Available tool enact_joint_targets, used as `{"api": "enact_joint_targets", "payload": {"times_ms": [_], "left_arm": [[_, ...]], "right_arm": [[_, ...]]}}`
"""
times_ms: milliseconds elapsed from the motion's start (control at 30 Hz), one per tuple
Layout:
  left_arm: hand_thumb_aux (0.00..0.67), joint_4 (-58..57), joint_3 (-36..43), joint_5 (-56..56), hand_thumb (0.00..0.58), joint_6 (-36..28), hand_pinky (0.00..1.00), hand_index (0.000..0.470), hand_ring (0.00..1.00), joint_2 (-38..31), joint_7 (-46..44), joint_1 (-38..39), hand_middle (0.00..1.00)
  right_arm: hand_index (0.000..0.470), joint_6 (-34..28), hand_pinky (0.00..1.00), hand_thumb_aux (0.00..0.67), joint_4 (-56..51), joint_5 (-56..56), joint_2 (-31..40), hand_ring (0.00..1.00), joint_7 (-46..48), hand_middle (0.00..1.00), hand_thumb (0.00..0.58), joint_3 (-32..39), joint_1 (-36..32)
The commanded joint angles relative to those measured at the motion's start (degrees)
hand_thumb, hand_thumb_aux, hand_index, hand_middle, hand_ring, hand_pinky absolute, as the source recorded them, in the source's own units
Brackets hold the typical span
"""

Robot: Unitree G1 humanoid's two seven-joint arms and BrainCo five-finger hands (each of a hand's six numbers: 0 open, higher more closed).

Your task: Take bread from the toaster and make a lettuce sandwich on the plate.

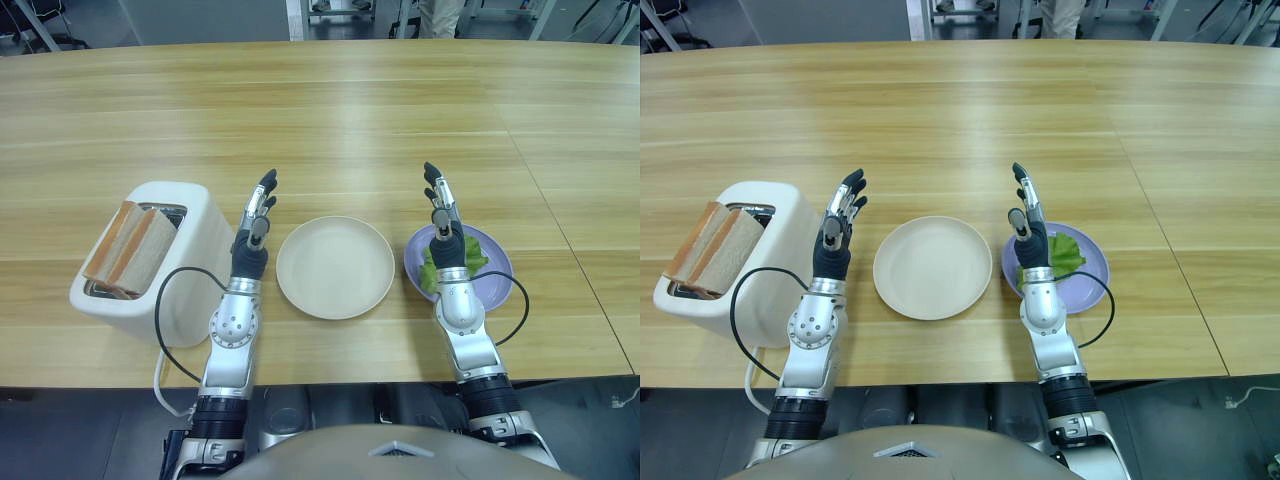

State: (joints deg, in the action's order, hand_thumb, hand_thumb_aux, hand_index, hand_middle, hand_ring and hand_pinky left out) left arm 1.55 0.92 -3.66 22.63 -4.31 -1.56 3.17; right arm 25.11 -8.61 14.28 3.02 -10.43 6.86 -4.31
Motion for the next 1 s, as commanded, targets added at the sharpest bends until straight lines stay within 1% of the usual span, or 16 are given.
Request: {"api": "enact_joint_targets", "payload": {"times_ms": [33, 533, 633, 700, 767, 833, 900, 1000], "left_arm": [[0.0, -1.0, 0.1, -0.5, 0.0, -0.1, 0.0, 0.0, 0.0, -0.1, 0.0, 0.3, 0.0], [0.0, -0.4, 0.2, -0.8, 0.0, 0.0, 0.0, 0.0, 0.0, -0.2, 0.0, 0.5, 0.0], [0.0, 4.7, 0.5, -3.5, 0.0, 0.3, 0.0, 0.0, 0.0, -1.1, 0.3, 0.8, 0.0], [0.0, 9.3, -0.1, -4.9, 0.0, -0.8, 0.0, 0.0, 0.0, -2.4, -0.2, 0.3, 0.0], [0.0, 15.3, -2.3, -4.8, 0.0, -3.9, 0.0, 0.0, 0.0, -4.9, -1.4, -0.5, 0.0], [0.0, 22.2, -6.9, -6.6, 0.0, -6.7, 0.0, 0.0, 0.0, -9.9, -2.8, -1.7, 0.0], [0.0, 27.4, -13.6, -6.0, 0.0, -10.0, 0.0, 0.0, 0.0, -15.5, -4.4, -2.9, 0.0], [0.0, 29.7, -23.5, -5.5, 0.0, -15.6, 0.0, 0.0, 0.0, -23.5, -6.0, -3.9, 0.0]], "right_arm": [[0.0, 0.0, 0.0, 0.0, -1.2, -0.1, -0.1, 0.0, 0.3, 0.0, 0.0, -0.3, 0.0], [0.0, -0.1, 0.0, 0.0, -1.2, -0.1, -0.1, 0.0, 0.4, 0.0, 0.0, -0.2, 0.0], [0.0, -0.1, 0.0, 0.0, -1.0, -0.1, -0.1, 0.0, 0.3, 0.0, 0.0, -0.3, 0.1], [0.0, -0.1, 0.0, 0.0, -0.9, 0.0, -0.2, 0.0, 0.2, 0.0, 0.0, -0.3, 0.2], [0.0, -0.1, 0.0, 0.0, -0.7, 0.1, -0.2, 0.0, 0.1, 0.0, 0.0, -0.3, 0.3], [0.0, -0.1, 0.0, 0.0, -0.7, 0.1, -0.3, 0.0, 0.2, 0.0, 0.0, -0.1, 0.2], [0.0, -0.1, 0.0, 0.0, -0.6, 0.1, -0.4, 0.0, 0.2, 0.0, 0.0, -0.2, 0.2], [0.0, -0.2, 0.0, 0.0, -0.5, 0.2, -0.5, 0.0, 0.1, 0.0, 0.0, -0.3, 0.4]]}}
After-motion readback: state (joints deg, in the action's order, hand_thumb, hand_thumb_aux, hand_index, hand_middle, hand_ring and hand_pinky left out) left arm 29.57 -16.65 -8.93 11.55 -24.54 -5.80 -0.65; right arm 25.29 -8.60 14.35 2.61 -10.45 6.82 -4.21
